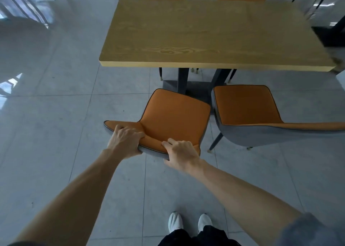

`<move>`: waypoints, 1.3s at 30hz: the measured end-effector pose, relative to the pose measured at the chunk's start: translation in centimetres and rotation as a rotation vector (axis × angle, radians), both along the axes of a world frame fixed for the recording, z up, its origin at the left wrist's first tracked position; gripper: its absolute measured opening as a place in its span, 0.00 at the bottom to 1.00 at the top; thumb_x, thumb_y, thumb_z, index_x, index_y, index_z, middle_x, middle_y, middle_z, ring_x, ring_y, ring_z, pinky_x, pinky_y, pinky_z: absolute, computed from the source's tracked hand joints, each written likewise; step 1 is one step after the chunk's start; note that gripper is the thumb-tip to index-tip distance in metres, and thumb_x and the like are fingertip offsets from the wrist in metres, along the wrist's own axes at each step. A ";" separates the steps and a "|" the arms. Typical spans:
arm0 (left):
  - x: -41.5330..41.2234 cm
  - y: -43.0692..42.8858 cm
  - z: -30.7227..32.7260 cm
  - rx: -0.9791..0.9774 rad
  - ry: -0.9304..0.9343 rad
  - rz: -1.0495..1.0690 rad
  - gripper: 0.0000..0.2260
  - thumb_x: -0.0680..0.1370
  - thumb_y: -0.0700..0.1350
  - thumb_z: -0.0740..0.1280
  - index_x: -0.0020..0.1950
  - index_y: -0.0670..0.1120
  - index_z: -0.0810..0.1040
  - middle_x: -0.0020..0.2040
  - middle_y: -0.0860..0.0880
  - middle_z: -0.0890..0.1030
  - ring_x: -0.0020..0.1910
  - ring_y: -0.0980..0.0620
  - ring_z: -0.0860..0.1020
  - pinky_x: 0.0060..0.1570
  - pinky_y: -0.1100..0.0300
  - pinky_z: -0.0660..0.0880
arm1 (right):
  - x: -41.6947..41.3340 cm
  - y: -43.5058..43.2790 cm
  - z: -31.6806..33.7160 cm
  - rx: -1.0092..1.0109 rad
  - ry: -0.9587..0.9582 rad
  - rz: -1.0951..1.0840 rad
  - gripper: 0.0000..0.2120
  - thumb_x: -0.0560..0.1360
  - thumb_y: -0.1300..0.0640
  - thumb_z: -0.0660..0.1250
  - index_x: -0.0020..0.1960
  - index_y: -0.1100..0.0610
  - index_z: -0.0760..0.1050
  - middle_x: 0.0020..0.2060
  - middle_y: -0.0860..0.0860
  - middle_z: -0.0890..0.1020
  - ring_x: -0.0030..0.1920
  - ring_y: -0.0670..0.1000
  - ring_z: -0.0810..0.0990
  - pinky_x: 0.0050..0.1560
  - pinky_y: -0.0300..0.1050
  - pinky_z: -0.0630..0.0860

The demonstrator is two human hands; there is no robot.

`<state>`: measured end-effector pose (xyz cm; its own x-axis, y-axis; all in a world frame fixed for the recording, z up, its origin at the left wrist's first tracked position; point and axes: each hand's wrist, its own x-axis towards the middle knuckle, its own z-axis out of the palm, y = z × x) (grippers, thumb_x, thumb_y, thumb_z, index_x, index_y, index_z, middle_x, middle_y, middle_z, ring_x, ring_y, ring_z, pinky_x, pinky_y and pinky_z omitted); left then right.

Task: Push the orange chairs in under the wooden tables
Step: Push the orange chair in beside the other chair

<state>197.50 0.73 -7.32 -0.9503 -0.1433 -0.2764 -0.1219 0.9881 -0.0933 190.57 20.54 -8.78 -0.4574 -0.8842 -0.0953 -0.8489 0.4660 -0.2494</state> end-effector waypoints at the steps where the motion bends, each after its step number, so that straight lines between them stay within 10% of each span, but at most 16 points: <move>1: -0.2 0.4 0.0 -0.001 0.006 0.007 0.13 0.69 0.57 0.67 0.52 0.56 0.78 0.49 0.56 0.82 0.51 0.51 0.78 0.54 0.52 0.66 | -0.4 0.4 0.0 -0.002 0.001 0.008 0.23 0.68 0.49 0.73 0.58 0.60 0.75 0.43 0.55 0.80 0.35 0.60 0.81 0.32 0.50 0.77; 39: -11.3 15.1 -0.5 0.074 0.093 0.238 0.06 0.74 0.50 0.67 0.48 0.50 0.78 0.44 0.50 0.82 0.47 0.47 0.78 0.53 0.49 0.68 | -17.3 12.1 -1.6 -0.083 0.083 0.125 0.24 0.65 0.49 0.76 0.58 0.57 0.78 0.41 0.54 0.85 0.32 0.54 0.82 0.31 0.50 0.81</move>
